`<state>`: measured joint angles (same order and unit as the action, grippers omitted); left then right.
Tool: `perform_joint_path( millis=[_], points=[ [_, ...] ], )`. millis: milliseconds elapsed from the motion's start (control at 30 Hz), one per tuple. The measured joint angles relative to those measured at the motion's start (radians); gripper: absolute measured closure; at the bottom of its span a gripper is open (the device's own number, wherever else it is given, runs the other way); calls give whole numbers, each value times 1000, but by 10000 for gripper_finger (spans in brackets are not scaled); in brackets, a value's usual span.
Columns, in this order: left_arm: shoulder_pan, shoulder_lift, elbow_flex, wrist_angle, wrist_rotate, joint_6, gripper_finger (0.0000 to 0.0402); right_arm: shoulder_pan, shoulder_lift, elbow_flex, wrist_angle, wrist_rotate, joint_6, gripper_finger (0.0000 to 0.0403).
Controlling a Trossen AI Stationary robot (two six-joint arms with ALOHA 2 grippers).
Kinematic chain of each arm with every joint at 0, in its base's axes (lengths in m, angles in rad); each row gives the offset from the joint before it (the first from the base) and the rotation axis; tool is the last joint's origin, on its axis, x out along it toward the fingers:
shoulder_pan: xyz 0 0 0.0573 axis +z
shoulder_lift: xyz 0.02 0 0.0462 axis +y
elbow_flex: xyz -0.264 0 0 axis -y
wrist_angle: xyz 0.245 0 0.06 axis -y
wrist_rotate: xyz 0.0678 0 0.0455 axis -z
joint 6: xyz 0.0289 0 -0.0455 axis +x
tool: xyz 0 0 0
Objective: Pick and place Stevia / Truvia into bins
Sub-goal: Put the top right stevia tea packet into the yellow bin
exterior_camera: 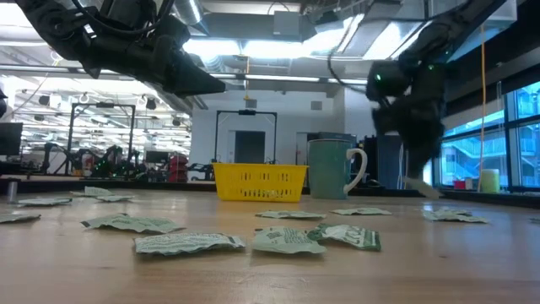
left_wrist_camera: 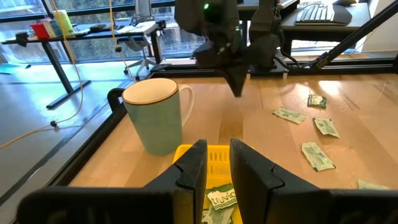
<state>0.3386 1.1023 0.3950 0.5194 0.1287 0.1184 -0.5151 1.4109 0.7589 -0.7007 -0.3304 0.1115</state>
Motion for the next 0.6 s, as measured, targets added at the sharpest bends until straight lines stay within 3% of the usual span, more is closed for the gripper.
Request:
perform_joint_path(
  millis=[167,600],
  points=[
    [0,0,0,0,0,0,336,97,0,1,271,-117,-19,401],
    [0,0,0,0,0,0,336,222,-1,3,864,-85,-202,400]
  ],
)
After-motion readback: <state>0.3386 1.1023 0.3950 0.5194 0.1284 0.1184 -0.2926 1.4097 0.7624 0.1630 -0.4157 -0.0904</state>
